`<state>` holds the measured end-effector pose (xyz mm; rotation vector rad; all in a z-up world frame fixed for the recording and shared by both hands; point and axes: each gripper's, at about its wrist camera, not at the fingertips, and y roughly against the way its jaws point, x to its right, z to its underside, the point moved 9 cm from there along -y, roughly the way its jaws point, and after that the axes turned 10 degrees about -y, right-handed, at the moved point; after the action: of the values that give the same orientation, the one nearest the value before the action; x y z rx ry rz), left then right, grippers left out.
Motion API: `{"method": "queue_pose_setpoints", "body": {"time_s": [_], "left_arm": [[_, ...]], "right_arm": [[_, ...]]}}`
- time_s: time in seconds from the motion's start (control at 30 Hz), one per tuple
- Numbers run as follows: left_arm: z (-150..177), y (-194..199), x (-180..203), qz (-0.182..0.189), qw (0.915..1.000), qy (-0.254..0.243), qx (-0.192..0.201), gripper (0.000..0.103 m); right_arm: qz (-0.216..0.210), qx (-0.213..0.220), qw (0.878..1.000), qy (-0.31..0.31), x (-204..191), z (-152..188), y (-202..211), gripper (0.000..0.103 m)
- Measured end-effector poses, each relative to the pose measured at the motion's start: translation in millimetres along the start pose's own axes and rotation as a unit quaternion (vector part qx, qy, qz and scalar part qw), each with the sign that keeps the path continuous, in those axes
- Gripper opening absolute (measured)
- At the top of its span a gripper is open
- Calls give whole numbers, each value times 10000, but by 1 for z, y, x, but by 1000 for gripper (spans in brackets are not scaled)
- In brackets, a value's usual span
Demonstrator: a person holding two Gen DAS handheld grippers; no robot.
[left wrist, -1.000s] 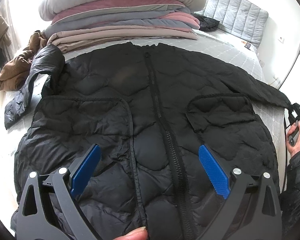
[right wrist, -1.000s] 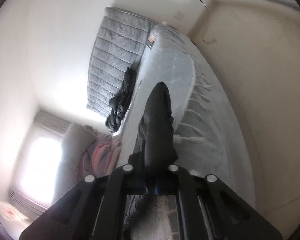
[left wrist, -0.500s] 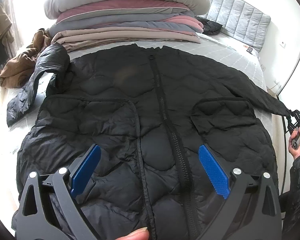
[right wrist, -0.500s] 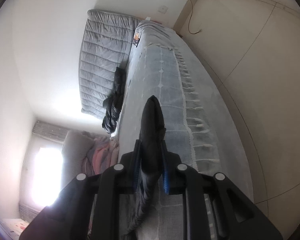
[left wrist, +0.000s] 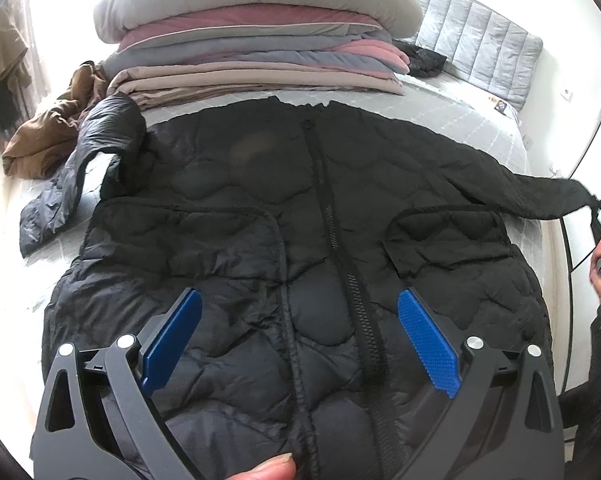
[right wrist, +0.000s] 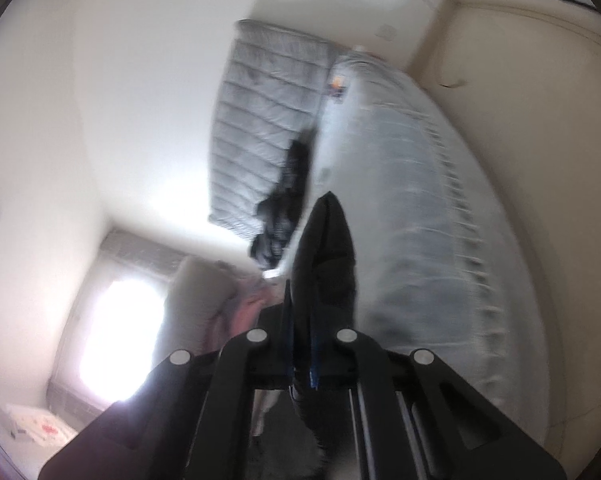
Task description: Fold large clothes
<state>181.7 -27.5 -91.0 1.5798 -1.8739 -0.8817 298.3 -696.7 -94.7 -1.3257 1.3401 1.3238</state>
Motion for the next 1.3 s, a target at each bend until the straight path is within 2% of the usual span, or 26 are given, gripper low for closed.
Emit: {"method": "queue_pose_setpoints", "body": {"time_s": [0.03, 0.13, 0.2, 0.33, 0.4, 0.47, 0.57, 0.7, 0.8, 0.83, 1.0, 1.1, 1.17, 1.3], "left_arm": [[0, 2, -4, -5, 10000, 30, 20, 95], [1, 9, -22, -40, 9998, 175, 106, 95], [3, 15, -36, -85, 9994, 282, 169, 95], [8, 26, -75, -193, 9977, 569, 313, 95], [11, 30, -94, -235, 9963, 730, 382, 95], [15, 32, -110, -248, 9949, 874, 439, 95], [20, 35, -133, -254, 9923, 1085, 542, 95], [24, 37, -154, -162, 9883, 1362, 661, 95], [26, 39, -161, -93, 9864, 1476, 717, 95], [26, 40, -163, -70, 9859, 1502, 731, 95], [29, 41, -171, 25, 9836, 1629, 775, 95], [29, 42, -173, 80, 9826, 1674, 800, 95], [29, 41, -172, 99, 9824, 1682, 801, 95], [28, 40, -170, 125, 9829, 1664, 784, 95]], "right_arm": [[-38, -18, 10000, 54, -11, 4, -3, 6], [-355, -182, 9984, 389, -76, 27, -25, 6], [-575, -377, 9955, 657, -126, 53, -46, 6], [-876, -760, 9874, 1077, -199, 115, -85, 6], [-1003, -995, 9818, 1268, -228, 155, -108, 6], [-1107, -1338, 9734, 1495, -258, 215, -137, 6], [-1155, -1831, 9611, 1718, -274, 299, -172, 6], [-1014, -2541, 9405, 2014, -261, 421, -210, 6], [-860, -2924, 9311, 2002, -236, 479, -229, 6], [-740, -3117, 9266, 1969, -218, 509, -236, 6], [-310, -3537, 9176, 1785, -157, 568, -263, 6], [-98, -3653, 9148, 1722, -128, 583, -268, 6], [7, -3705, 9131, 1702, -112, 580, -273, 6], [198, -3833, 9065, 1759, -96, 586, -276, 6]]}}
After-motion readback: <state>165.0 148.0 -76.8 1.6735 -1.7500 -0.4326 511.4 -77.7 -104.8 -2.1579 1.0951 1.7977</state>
